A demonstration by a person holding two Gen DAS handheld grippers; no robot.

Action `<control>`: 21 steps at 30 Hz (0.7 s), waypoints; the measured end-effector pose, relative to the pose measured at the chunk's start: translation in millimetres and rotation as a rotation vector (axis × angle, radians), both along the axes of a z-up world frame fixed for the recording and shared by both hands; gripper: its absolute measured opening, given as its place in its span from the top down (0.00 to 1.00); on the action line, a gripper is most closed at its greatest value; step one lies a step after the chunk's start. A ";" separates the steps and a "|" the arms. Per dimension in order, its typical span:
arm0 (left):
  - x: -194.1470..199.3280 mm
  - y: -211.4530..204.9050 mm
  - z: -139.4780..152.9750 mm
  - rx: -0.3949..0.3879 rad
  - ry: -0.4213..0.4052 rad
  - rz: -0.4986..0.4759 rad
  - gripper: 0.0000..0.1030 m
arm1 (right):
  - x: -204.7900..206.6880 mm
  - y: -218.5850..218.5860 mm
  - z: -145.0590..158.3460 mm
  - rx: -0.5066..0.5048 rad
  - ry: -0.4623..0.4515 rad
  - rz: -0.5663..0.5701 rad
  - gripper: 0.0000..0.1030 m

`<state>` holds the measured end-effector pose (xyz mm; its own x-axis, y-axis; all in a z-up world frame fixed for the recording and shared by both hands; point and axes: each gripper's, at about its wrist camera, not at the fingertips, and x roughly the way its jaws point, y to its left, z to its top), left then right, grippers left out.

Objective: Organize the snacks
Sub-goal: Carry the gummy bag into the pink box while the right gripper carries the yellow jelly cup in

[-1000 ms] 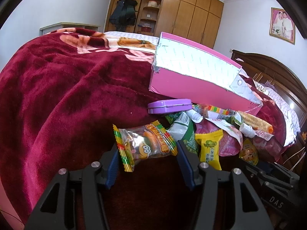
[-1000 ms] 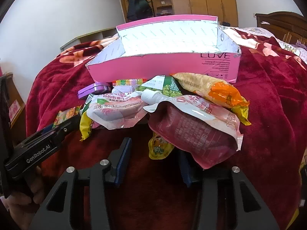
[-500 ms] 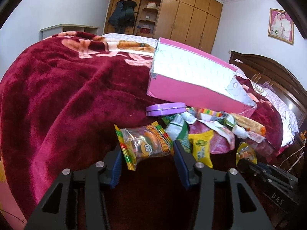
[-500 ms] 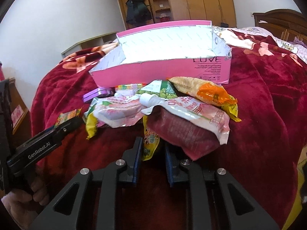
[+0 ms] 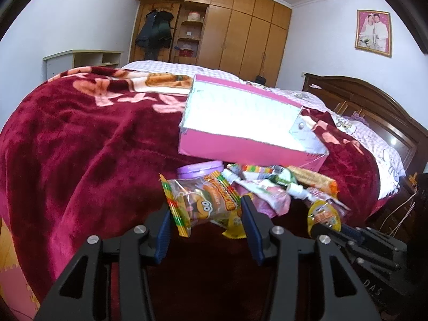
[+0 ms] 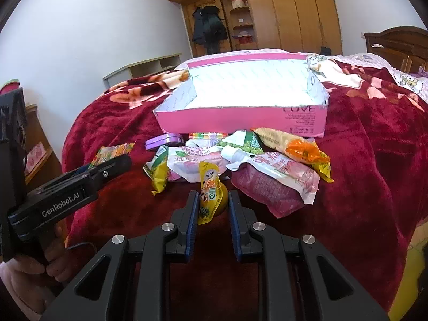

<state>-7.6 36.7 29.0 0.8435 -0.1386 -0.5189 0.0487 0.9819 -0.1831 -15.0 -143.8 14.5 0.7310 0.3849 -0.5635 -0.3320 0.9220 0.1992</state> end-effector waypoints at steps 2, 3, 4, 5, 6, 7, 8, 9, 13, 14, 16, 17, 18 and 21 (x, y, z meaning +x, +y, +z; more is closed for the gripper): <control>1.5 -1.9 5.0 0.008 -0.011 -0.005 0.51 | 0.3 -0.7 3.5 0.012 0.002 0.014 0.78; 2.0 -2.9 6.4 0.012 -0.014 -0.009 0.51 | 0.1 -0.5 6.7 0.007 -0.008 0.018 0.78; 3.1 -4.5 8.2 0.017 -0.016 -0.013 0.51 | -0.4 -0.8 8.1 0.002 -0.015 0.019 0.78; 5.0 -6.4 10.0 0.022 -0.017 -0.018 0.51 | -0.5 -0.9 11.0 -0.005 -0.024 0.023 0.78; 6.6 -7.2 11.2 0.025 -0.017 -0.023 0.51 | -0.7 -1.1 12.9 -0.008 -0.031 0.027 0.78; 9.4 -9.6 12.5 0.030 -0.017 -0.028 0.51 | 0.0 -1.1 15.8 -0.013 -0.040 0.032 0.78; 10.9 -11.0 13.3 0.032 -0.017 -0.030 0.51 | 0.6 -1.4 18.3 -0.015 -0.047 0.035 0.78; 12.9 -12.8 14.0 0.034 -0.016 -0.033 0.51 | 1.4 -1.4 19.9 -0.017 -0.051 0.036 0.78; 24.5 -19.5 18.9 0.032 -0.016 -0.045 0.51 | 8.0 -4.2 26.1 -0.014 -0.064 0.037 0.78; 27.8 -20.9 20.3 0.033 -0.018 -0.047 0.51 | 10.6 -5.5 26.7 -0.010 -0.062 0.035 0.78; 35.6 -24.7 23.9 0.039 -0.023 -0.047 0.51 | 16.9 -9.0 28.2 0.000 -0.056 0.027 0.78; 39.4 -26.5 25.1 0.039 -0.024 -0.049 0.51 | 20.5 -11.3 29.6 0.005 -0.057 0.024 0.78; 43.2 -28.1 26.4 0.039 -0.025 -0.051 0.51 | 25.0 -13.5 31.6 0.007 -0.061 0.019 0.78; 56.9 -34.0 30.7 0.044 -0.028 -0.059 0.51 | 35.4 -16.7 37.3 -0.003 -0.082 0.003 0.78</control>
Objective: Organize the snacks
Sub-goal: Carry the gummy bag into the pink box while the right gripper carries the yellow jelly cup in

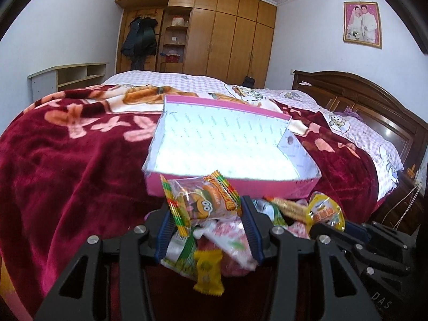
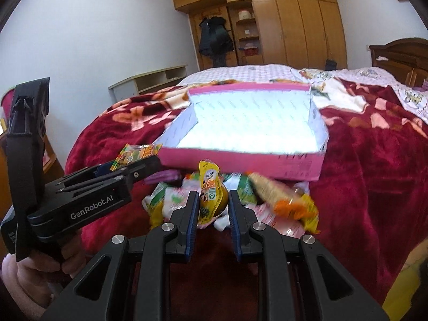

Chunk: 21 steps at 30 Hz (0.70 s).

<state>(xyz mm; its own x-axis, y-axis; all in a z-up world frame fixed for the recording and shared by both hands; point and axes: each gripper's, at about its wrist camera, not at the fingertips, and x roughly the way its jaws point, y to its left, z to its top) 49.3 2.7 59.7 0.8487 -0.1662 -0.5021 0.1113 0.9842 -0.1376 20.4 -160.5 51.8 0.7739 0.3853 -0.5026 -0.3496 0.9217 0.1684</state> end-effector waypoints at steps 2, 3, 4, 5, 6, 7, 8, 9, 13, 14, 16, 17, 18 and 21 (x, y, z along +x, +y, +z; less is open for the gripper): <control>8.1 -2.3 2.1 0.005 -0.003 -0.003 0.51 | 7.4 -2.5 3.1 0.001 -0.003 -0.007 0.78; 14.0 -4.4 3.8 0.009 -0.006 -0.006 0.51 | 12.1 -4.3 4.5 0.003 -0.004 -0.011 0.78; 19.0 -6.2 4.7 0.014 -0.007 -0.006 0.51 | 18.0 -6.3 6.2 0.006 -0.005 -0.017 0.78; 22.9 -7.3 5.8 0.017 -0.007 -0.006 0.51 | 22.8 -8.1 7.3 0.008 -0.006 -0.022 0.78; 28.5 -8.3 6.8 0.018 -0.007 -0.005 0.51 | 26.3 -9.7 8.2 0.009 -0.007 -0.026 0.78; 33.9 -9.4 7.4 0.019 -0.006 -0.006 0.51 | 32.6 -11.9 9.7 0.009 -0.008 -0.033 0.78; 39.5 -10.3 7.9 0.022 -0.004 -0.006 0.51 | 36.4 -13.4 10.4 0.008 -0.009 -0.038 0.78; 45.3 -11.6 8.0 0.024 -0.003 -0.006 0.51 | 39.2 -14.9 10.6 0.008 -0.009 -0.042 0.78; 66.2 -15.4 5.9 0.035 0.011 -0.009 0.51 | 60.3 -22.2 11.6 0.006 0.003 -0.065 0.78; 72.5 -16.3 4.6 0.039 0.019 -0.009 0.51 | 65.4 -24.1 11.2 0.005 0.007 -0.070 0.78; 83.2 -17.3 1.8 0.045 0.032 -0.011 0.51 | 76.0 -27.2 9.7 0.003 0.019 -0.078 0.78; 89.0 -17.7 -0.2 0.050 0.040 -0.010 0.51 | 80.9 -28.8 8.8 0.004 0.026 -0.082 0.78; 92.7 -18.0 -1.8 0.054 0.046 -0.008 0.51 | 88.2 -31.6 7.3 0.007 0.035 -0.088 0.78; 106.3 -18.1 -8.3 0.059 0.071 0.003 0.51 | 99.4 -35.9 1.7 0.010 0.055 -0.108 0.78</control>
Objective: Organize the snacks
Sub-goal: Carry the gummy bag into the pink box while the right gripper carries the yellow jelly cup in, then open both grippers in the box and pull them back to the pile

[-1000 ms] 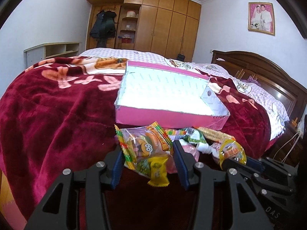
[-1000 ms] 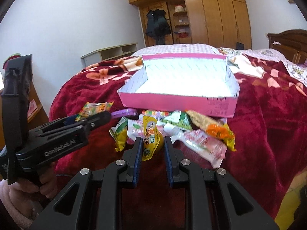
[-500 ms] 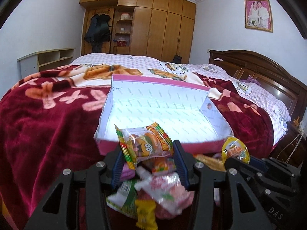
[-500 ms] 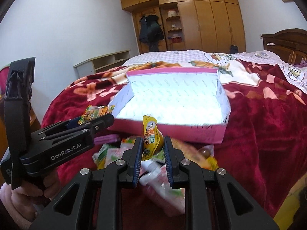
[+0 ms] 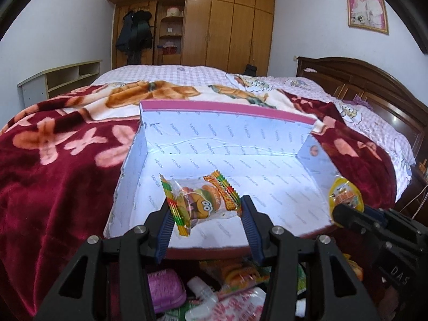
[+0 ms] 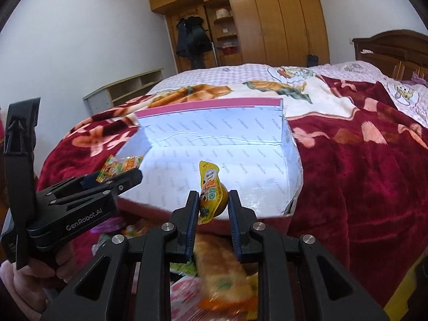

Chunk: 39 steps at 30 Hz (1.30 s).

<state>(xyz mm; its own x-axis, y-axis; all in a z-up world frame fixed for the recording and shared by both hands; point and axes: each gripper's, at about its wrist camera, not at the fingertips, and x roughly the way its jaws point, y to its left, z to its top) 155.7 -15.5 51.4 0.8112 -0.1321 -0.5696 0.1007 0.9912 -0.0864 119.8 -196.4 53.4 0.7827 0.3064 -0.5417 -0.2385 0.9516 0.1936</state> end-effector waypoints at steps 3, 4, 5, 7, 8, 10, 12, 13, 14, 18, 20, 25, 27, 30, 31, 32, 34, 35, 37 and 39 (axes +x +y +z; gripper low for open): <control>9.3 1.1 -6.2 -0.002 0.024 0.005 0.51 | 9.8 -4.2 -6.2 0.006 0.033 -0.014 0.78; 12.0 1.0 -8.3 0.004 0.031 0.009 0.51 | 12.3 -5.2 -8.7 0.001 0.042 -0.018 0.78; 14.0 0.7 -10.1 0.009 0.037 0.013 0.51 | 13.5 -5.8 -9.9 -0.003 0.044 -0.020 0.78; 17.7 0.8 -13.7 0.015 0.053 0.021 0.51 | 15.9 -6.7 -11.0 -0.013 0.043 -0.020 0.78; 19.3 1.2 -15.4 0.014 0.061 0.025 0.51 | 16.8 -6.6 -10.6 -0.017 0.042 -0.020 0.78; 21.4 2.2 -18.5 0.007 0.076 0.032 0.51 | 18.7 -7.1 -10.3 -0.017 0.044 -0.024 0.78; 21.8 2.6 -19.1 0.008 0.076 0.032 0.51 | 19.8 -7.4 -11.1 -0.014 0.047 -0.025 0.78; 21.7 2.6 -19.1 0.008 0.077 0.032 0.50 | 20.5 -7.9 -11.9 -0.015 0.046 -0.026 0.78; 22.2 2.8 -19.9 0.009 0.081 0.033 0.50 | 20.8 -7.7 -12.3 -0.018 0.046 -0.027 0.78; 23.0 0.8 -20.6 0.023 0.086 0.032 0.50 | 22.8 -7.2 -14.3 -0.019 0.051 -0.026 0.78; 23.4 -0.5 -20.6 0.031 0.089 0.030 0.49 | 23.2 -6.9 -14.9 -0.019 0.052 -0.028 0.77; 23.5 -2.5 -20.2 0.031 0.103 0.024 0.44 | 23.5 -7.1 -16.1 -0.007 0.057 -0.032 0.66; 22.3 -3.1 -19.3 0.027 0.105 0.019 0.41 | 22.4 -6.1 -15.4 -0.007 0.057 -0.029 0.63; 19.2 -4.1 -16.7 0.027 0.107 0.019 0.22 | 19.2 -5.0 -12.2 -0.003 0.050 -0.023 0.54; 17.7 -4.2 -16.3 0.020 0.107 0.016 0.22 | 17.2 -4.7 -10.5 -0.003 0.046 -0.022 0.53; 16.6 -3.9 -15.3 0.012 0.106 0.011 0.22 | 14.8 -4.9 -8.7 -0.003 0.039 -0.023 0.52; 14.0 -3.7 -12.8 0.007 0.104 0.010 0.22 | 10.7 -4.9 -5.8 -0.004 0.030 -0.027 0.52; 12.5 -3.5 -11.4 0.006 0.100 0.013 0.22 | 9.0 -5.4 -4.5 -0.005 0.027 -0.026 0.52; 9.0 -2.7 -8.5 0.002 0.094 0.018 0.22 | 5.7 -6.3 -2.9 -0.007 0.022 -0.026 0.52; 5.4 -2.4 -5.4 0.000 0.093 0.012 0.22 | 2.0 -7.8 -0.5 -0.009 0.016 -0.033 0.52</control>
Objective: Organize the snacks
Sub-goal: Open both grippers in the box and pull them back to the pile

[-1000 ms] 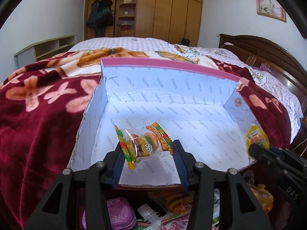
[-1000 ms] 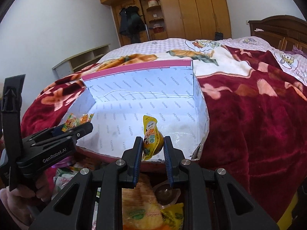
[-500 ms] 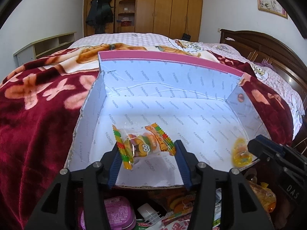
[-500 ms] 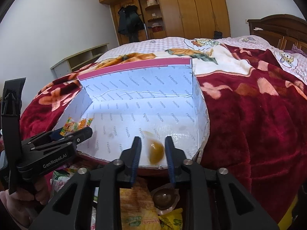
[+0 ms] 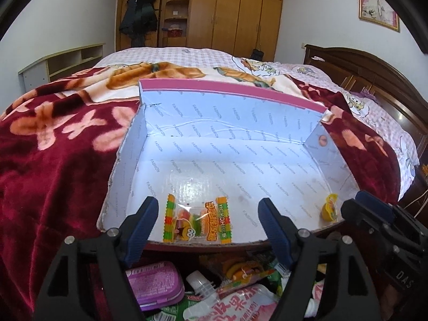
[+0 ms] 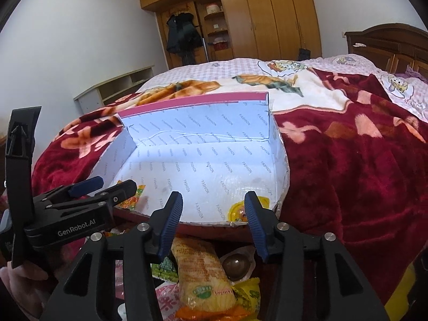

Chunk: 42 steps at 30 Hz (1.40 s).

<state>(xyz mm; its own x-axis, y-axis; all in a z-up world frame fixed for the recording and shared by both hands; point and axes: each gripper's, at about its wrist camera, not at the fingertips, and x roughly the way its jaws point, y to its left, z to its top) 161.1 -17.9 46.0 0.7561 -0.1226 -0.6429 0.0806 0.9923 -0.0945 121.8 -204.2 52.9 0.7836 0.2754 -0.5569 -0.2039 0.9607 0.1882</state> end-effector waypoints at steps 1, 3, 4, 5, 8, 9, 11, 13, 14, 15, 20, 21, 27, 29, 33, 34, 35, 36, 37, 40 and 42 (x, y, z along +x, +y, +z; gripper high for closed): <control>-2.5 0.2 1.9 0.003 -0.003 -0.005 0.22 | -1.6 -1.3 0.8 0.003 -0.002 -0.004 0.52; -8.5 2.0 5.4 0.012 -0.012 -0.005 0.22 | -5.2 -3.1 2.6 0.015 -0.006 -0.012 0.52; -11.2 2.5 6.9 0.013 -0.015 -0.002 0.22 | -8.1 -4.0 3.7 0.024 -0.007 -0.016 0.52; -14.4 3.9 8.5 0.013 -0.017 0.001 0.22 | -10.8 -4.5 4.6 0.030 -0.008 -0.018 0.52; -26.5 9.3 13.7 -0.004 -0.025 0.009 0.22 | -20.0 -5.0 6.4 0.042 -0.013 -0.020 0.52; -30.8 10.8 15.1 -0.007 -0.027 0.010 0.22 | -22.3 -5.2 6.8 0.044 -0.015 -0.022 0.52; -39.4 13.9 17.9 -0.005 -0.033 0.014 0.22 | -30.1 -5.3 8.3 0.051 -0.022 -0.026 0.52; -48.3 17.1 20.4 0.000 -0.043 0.020 0.22 | -36.8 -5.8 9.9 0.056 -0.030 -0.027 0.52; -52.7 19.0 21.3 0.000 -0.046 0.024 0.22 | -39.6 -6.1 10.6 0.058 -0.032 -0.027 0.52; -55.8 20.3 21.7 -0.002 -0.046 0.024 0.22 | -43.8 -6.5 11.4 0.062 -0.036 -0.029 0.52; -72.0 27.1 19.3 -0.011 -0.031 0.032 0.22 | -59.0 -9.2 13.1 0.080 -0.041 -0.035 0.52; -75.4 27.9 18.2 -0.013 -0.031 0.033 0.22 | -61.4 -9.8 12.7 0.081 -0.040 -0.035 0.52; -93.1 29.4 12.8 -0.012 -0.031 0.033 0.22 | -76.4 -12.2 9.9 0.081 -0.044 -0.039 0.52; -97.6 30.2 9.6 -0.008 -0.029 0.033 0.22 | -80.9 -12.6 8.5 0.074 -0.043 -0.044 0.52; -105.5 34.0 2.3 -0.010 -0.016 0.035 0.22 | -89.2 -11.7 7.6 0.070 -0.041 -0.036 0.51; -106.1 35.2 1.3 -0.012 -0.012 0.034 0.22 | -91.0 -10.8 7.4 0.068 -0.042 -0.033 0.51; -107.6 36.4 0.0 -0.013 -0.009 0.034 0.22 | -93.0 -10.2 6.7 0.066 -0.042 -0.031 0.50; -109.4 37.5 -1.6 -0.013 -0.008 0.034 0.22 | -94.8 -9.8 5.7 0.066 -0.041 -0.028 0.48; -111.2 37.9 -3.1 -0.012 -0.006 0.034 0.22 | -96.2 -9.6 4.7 0.067 -0.040 -0.025 0.48; -117.9 39.4 -8.9 -0.008 0.003 0.029 0.22 | -100.5 -7.5 0.5 0.065 -0.036 -0.014 0.47; -121.7 40.1 -14.0 -0.009 0.016 0.025 0.22 | -102.6 -6.3 -2.2 0.062 -0.032 -0.007 0.47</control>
